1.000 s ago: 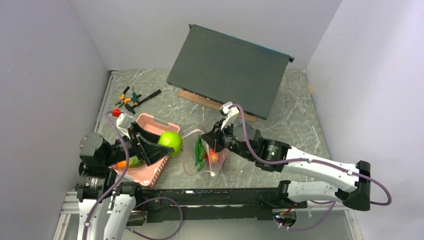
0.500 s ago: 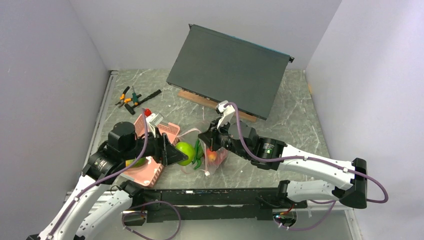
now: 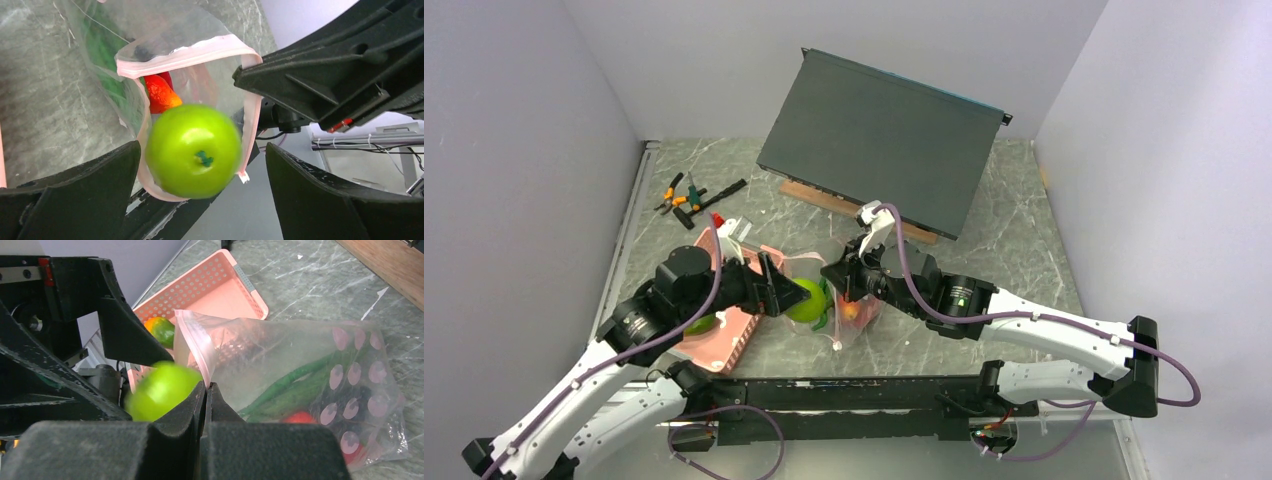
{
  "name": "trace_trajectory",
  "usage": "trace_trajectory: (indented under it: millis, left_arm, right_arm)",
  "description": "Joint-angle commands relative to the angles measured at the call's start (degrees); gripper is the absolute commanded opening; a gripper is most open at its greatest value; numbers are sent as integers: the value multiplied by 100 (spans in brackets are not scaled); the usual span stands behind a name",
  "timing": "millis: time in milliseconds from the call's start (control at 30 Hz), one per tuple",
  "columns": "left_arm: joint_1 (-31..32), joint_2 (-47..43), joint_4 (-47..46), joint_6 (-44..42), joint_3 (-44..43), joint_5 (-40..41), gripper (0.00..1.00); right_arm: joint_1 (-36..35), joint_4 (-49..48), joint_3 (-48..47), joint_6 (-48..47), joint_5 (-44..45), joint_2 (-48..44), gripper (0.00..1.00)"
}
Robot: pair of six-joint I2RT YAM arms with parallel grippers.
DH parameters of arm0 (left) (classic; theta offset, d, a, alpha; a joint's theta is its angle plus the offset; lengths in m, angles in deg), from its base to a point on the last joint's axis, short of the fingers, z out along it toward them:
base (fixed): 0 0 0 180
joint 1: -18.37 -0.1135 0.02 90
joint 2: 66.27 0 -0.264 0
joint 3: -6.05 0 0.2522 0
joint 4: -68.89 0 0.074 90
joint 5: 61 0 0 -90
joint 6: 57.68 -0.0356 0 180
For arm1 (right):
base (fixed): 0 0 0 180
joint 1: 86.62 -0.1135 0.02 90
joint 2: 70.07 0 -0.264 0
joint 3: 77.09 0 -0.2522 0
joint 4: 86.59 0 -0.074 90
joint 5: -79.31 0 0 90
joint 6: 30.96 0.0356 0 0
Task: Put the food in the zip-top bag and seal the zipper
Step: Place the fake fruit in the zipper food storage bag, then zip the zipper food storage bag at the center of the board.
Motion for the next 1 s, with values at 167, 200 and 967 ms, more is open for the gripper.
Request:
trace_trajectory:
  millis: [167,200,967]
  left_arm:
    - [285,402,-47,-90,-560,486,100]
    - [288,353,15,-107,-594,511,100]
    - [290,-459,-470,775,931,236,82]
  right_arm:
    - [-28,-181,-155,-16,119,-192,0]
    - [-21,-189,-142,-12,124,-206,0]
    - [-29,16,-61,-36,3,-476,0]
